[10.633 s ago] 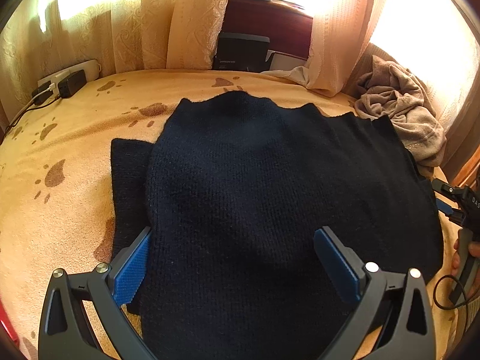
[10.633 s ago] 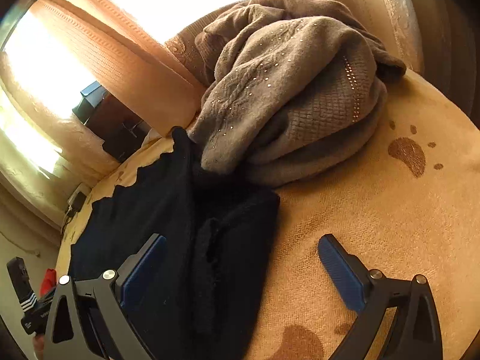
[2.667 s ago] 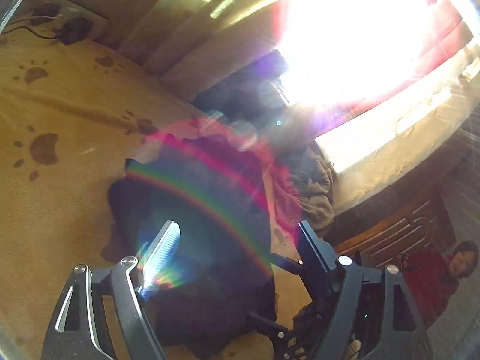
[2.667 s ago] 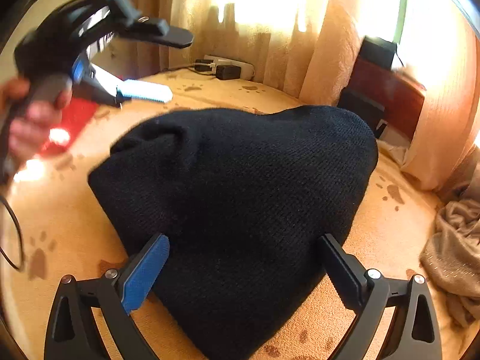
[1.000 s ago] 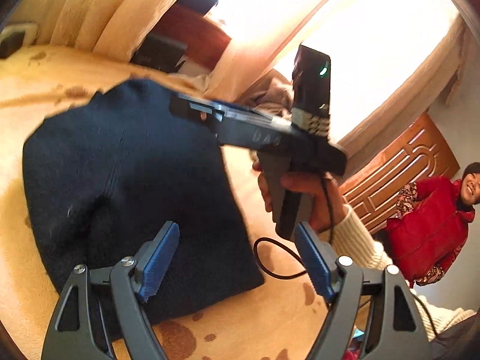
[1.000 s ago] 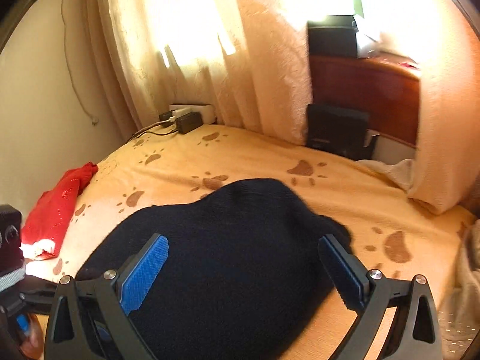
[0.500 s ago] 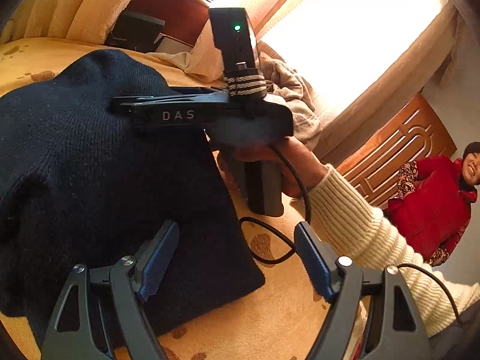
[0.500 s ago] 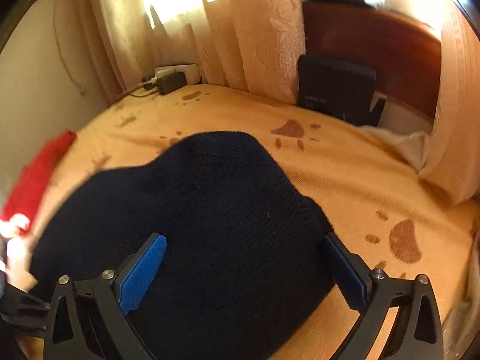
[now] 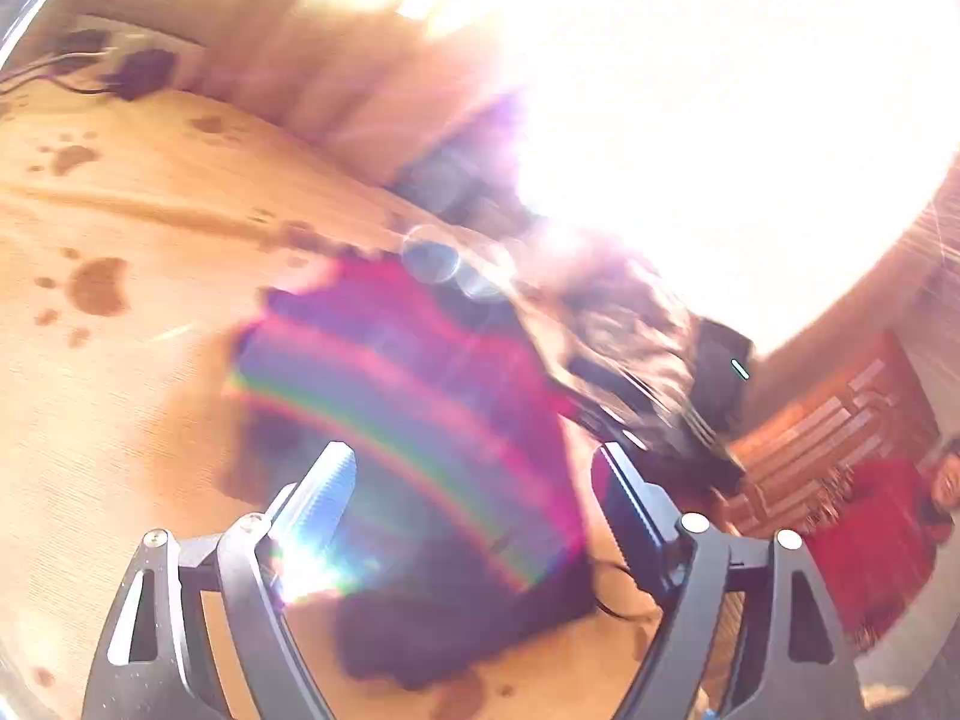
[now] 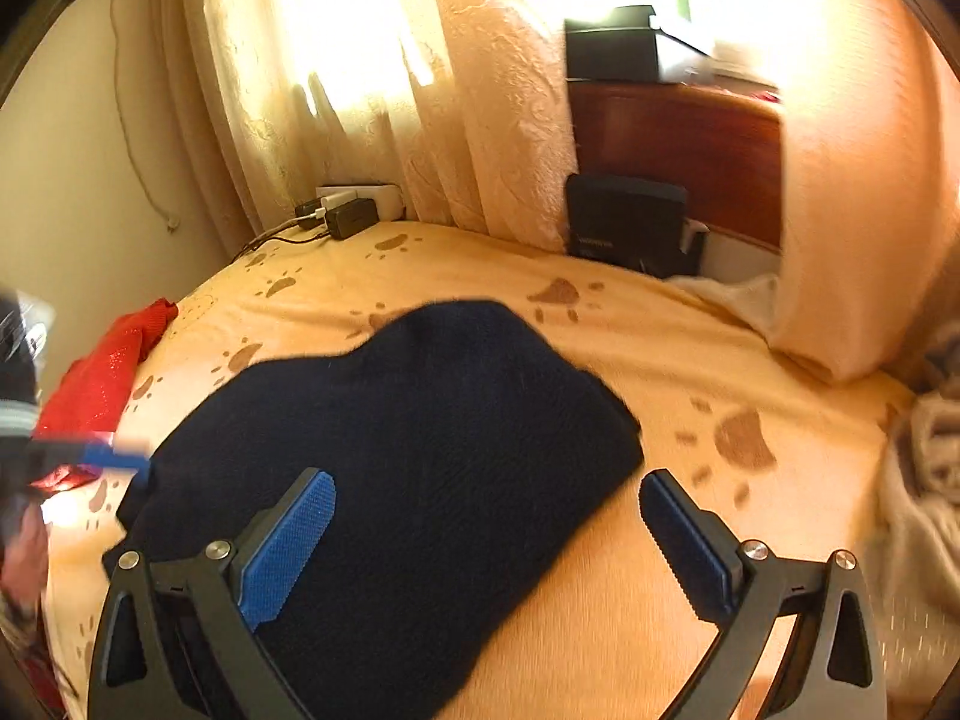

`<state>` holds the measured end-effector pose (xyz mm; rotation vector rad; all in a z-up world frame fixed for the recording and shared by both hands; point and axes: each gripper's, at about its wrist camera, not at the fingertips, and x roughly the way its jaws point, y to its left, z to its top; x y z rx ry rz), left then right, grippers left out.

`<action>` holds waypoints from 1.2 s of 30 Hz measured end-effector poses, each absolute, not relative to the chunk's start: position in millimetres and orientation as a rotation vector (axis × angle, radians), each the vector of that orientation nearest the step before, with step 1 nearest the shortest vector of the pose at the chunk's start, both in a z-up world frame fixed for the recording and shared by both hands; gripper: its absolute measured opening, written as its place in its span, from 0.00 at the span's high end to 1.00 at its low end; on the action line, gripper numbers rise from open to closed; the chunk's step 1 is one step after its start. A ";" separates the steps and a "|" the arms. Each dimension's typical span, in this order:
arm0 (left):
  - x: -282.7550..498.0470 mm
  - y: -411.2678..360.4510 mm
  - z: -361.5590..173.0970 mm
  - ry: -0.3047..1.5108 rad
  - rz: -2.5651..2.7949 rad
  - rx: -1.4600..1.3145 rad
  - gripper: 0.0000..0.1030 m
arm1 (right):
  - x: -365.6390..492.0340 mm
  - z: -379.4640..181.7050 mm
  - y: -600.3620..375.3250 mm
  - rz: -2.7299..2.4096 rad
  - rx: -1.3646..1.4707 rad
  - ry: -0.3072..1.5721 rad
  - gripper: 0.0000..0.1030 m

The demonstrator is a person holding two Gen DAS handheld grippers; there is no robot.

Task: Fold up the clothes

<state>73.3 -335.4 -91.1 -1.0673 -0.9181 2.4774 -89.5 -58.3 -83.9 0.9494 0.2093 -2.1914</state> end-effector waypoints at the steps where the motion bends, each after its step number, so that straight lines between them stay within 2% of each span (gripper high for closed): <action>1: 69.6 -343.4 -95.4 -0.942 2.485 -1.089 0.18 | -86.0 -85.5 -54.9 -2.201 0.959 0.202 0.00; 6: 50.5 -353.8 -123.7 -1.022 2.367 -1.215 0.18 | -71.7 -88.5 -35.9 -2.207 0.991 0.098 0.00; 12: 43.5 -352.4 -139.5 -1.055 2.318 -1.282 0.18 | -41.0 -87.4 -32.0 -2.219 0.958 0.138 0.00; 16: 41.9 -358.2 -141.5 -1.090 2.281 -1.273 0.18 | -1.2 -76.8 -46.0 -2.217 0.818 0.240 0.00; 21: 31.9 -359.9 -142.1 -1.107 2.256 -1.266 0.15 | 41.0 -70.3 -87.3 -2.160 0.683 0.459 0.00; 27: 20.6 -371.2 -141.3 -1.156 2.226 -1.298 0.13 | 60.0 -81.3 -114.8 -2.131 0.668 0.541 0.00; 32: 30.6 -391.7 -143.1 -1.235 2.247 -1.248 0.13 | 105.2 -85.3 -140.9 -2.124 0.436 0.772 0.00; 36: 38.2 -394.4 -143.0 -1.253 2.241 -1.194 0.13 | 119.2 -97.8 -173.3 -2.081 0.400 0.876 0.00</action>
